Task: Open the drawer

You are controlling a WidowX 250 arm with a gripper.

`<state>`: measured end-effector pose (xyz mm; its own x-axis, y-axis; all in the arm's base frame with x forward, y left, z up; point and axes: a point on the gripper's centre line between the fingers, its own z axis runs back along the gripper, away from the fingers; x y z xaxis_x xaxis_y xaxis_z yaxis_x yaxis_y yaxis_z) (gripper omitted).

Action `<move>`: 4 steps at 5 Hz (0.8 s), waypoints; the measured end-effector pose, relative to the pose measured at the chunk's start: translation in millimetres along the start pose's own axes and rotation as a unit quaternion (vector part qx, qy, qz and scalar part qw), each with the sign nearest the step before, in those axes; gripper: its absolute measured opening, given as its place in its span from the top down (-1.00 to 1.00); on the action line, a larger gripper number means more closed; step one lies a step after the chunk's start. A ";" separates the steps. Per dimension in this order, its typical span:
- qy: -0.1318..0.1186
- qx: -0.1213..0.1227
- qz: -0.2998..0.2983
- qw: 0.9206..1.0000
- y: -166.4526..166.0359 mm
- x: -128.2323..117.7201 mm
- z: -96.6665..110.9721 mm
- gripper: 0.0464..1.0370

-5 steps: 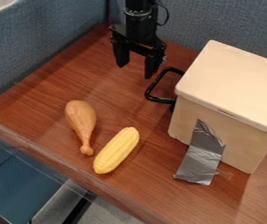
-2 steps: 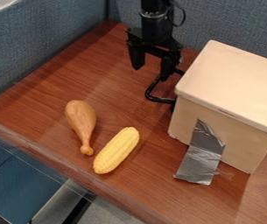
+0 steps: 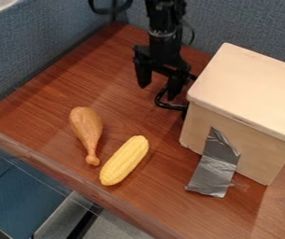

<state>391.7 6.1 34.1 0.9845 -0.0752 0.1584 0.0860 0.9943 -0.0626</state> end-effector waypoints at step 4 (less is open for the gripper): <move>-0.006 -0.004 0.021 1.000 0.2 0.8 -3.7 0.79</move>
<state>393.1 6.0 30.6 0.9853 -0.0323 0.1679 0.0457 0.9960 -0.0765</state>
